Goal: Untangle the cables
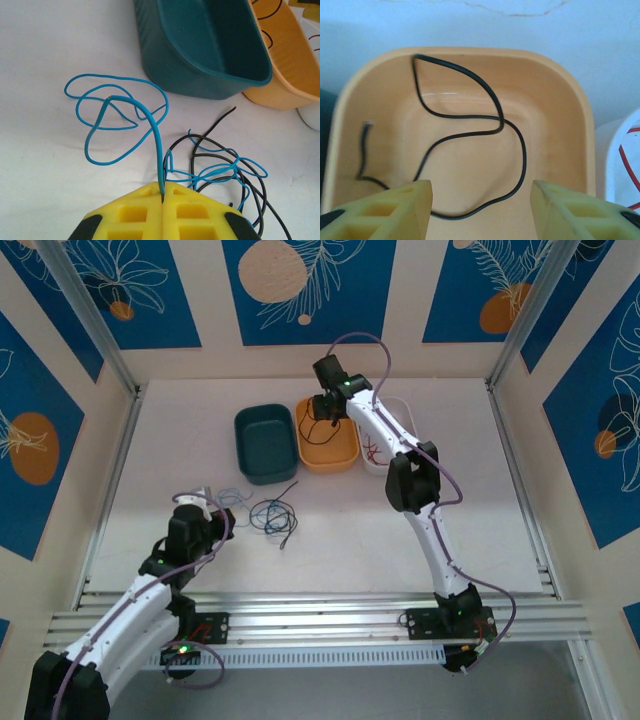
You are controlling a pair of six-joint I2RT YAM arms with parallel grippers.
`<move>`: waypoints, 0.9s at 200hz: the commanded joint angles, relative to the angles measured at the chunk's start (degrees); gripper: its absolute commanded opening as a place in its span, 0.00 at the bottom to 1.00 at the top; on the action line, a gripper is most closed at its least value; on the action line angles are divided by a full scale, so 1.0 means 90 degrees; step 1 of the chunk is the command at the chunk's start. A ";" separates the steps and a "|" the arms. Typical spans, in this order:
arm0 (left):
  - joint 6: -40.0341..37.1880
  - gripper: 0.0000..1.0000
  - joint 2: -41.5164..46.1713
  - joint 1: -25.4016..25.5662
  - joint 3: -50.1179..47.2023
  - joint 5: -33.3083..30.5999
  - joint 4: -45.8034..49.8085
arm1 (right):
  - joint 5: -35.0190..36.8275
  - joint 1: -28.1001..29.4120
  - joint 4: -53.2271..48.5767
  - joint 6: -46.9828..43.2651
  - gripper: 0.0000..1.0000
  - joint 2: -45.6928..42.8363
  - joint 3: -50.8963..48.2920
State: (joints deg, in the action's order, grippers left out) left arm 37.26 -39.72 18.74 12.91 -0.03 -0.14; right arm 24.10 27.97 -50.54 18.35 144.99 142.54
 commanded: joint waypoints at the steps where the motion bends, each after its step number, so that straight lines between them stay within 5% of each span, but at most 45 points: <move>1: 0.0047 0.00 -0.0037 -0.0061 0.0168 0.0110 0.0065 | 0.0122 0.0066 0.0098 0.0033 0.52 0.0200 0.0119; 97: 0.0060 0.00 -0.0147 -0.0059 0.0141 0.0137 -0.0019 | 0.0129 0.0028 0.0005 -0.0070 0.46 0.0750 0.0112; 180: 0.0064 0.00 -0.0121 -0.0060 0.0128 0.0131 0.0016 | 0.0410 0.0066 -0.0546 0.0207 0.25 0.0638 -0.0217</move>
State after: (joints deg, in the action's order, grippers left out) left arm 37.26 -41.01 18.74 12.91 0.05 -0.08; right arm 25.82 28.16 -52.10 18.59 151.02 141.95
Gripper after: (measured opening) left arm 0.045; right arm 0.272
